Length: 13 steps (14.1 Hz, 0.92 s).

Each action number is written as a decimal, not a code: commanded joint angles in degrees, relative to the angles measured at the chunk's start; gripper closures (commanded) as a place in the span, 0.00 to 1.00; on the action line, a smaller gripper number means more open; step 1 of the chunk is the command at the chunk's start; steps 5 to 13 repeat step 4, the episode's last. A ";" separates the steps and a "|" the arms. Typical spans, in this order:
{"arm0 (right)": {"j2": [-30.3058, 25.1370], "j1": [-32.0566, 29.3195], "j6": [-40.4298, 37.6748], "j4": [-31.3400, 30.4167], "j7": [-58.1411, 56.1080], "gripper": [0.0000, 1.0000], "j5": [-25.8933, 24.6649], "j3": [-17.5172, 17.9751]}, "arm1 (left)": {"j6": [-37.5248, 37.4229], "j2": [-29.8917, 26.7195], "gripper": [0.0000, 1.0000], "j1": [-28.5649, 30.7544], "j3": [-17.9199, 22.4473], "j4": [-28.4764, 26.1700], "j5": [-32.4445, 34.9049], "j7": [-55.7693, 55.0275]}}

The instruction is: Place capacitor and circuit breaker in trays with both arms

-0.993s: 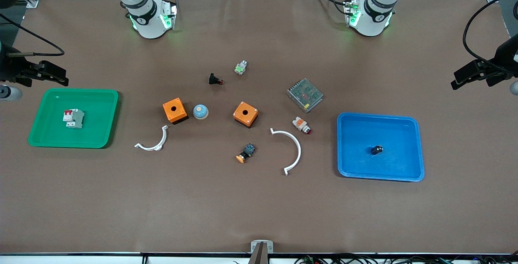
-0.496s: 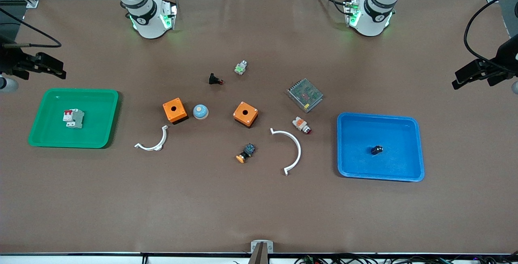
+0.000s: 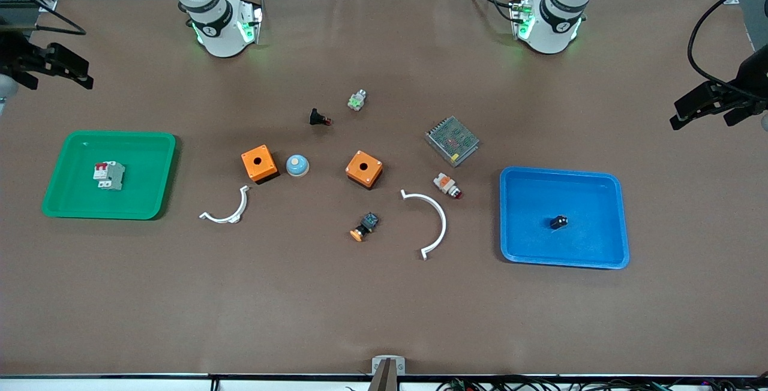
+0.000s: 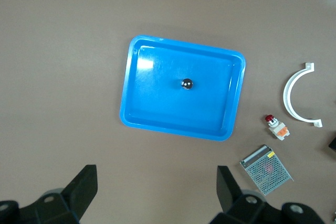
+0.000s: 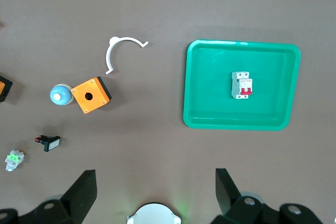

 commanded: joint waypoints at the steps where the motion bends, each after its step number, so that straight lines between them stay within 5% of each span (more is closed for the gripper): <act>1: -2.58 -0.94 -0.21 -1.93 -0.21 0.00 1.03 0.30 | -0.64 -0.10 0.00 -0.42 0.22 1.33 -0.99 0.88; 13: -2.50 -0.93 0.58 -1.84 -0.21 0.00 2.16 -0.05 | -0.64 -0.10 0.00 -0.51 0.22 1.33 -0.99 0.88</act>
